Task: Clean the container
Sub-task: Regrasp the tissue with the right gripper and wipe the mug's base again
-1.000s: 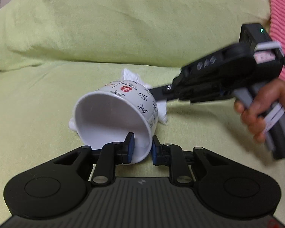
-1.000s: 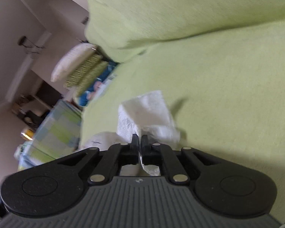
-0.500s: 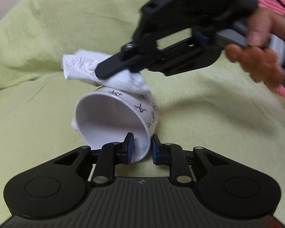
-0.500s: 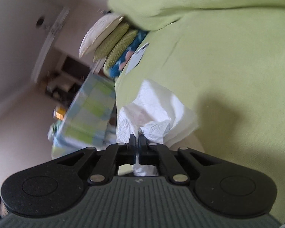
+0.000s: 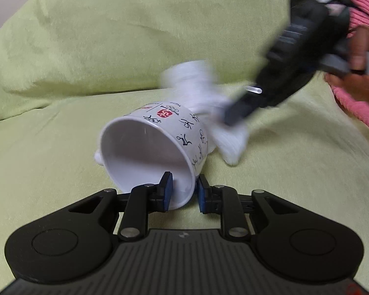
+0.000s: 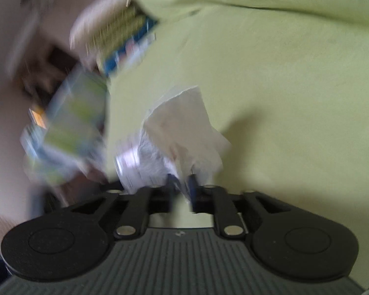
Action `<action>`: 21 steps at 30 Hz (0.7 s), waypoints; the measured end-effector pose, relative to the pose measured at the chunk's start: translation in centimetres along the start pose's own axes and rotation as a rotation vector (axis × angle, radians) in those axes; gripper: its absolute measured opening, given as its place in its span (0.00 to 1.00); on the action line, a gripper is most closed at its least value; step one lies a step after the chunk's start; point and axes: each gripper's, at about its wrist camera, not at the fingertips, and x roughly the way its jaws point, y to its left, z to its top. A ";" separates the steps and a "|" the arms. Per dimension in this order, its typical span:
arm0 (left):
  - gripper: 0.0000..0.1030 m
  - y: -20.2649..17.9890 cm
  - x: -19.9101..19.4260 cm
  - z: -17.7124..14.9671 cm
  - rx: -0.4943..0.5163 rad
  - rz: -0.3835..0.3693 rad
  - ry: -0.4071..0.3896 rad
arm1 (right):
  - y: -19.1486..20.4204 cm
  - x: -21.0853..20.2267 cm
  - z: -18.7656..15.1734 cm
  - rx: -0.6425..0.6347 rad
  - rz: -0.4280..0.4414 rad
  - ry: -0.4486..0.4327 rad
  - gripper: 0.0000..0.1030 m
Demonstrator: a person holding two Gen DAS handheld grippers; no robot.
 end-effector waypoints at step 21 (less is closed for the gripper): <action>0.24 -1.3 1.6 1.7 0.041 0.018 0.002 | -5.4 2.1 0.6 0.189 -0.153 -0.455 0.08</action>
